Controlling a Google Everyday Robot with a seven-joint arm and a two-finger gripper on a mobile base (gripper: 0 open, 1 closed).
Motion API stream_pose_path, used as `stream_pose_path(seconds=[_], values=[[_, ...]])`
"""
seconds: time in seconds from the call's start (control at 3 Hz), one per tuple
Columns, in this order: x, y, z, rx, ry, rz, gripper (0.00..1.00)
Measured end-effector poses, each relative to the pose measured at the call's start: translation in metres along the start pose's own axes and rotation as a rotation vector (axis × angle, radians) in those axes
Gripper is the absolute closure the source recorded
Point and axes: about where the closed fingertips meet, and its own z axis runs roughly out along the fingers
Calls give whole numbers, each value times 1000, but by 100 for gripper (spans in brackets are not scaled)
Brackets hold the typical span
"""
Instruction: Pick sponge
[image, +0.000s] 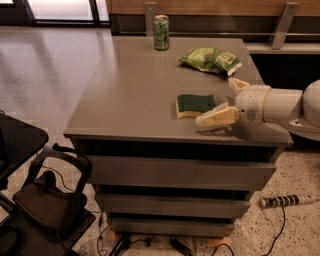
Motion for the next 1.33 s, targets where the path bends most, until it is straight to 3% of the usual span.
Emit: stream_pose_path(seconds=[0.67, 1.0, 1.33], values=[[10, 9, 27, -48, 36, 9, 0], [20, 9, 36, -59, 41, 40, 15], [21, 10, 38, -64, 41, 42, 38]])
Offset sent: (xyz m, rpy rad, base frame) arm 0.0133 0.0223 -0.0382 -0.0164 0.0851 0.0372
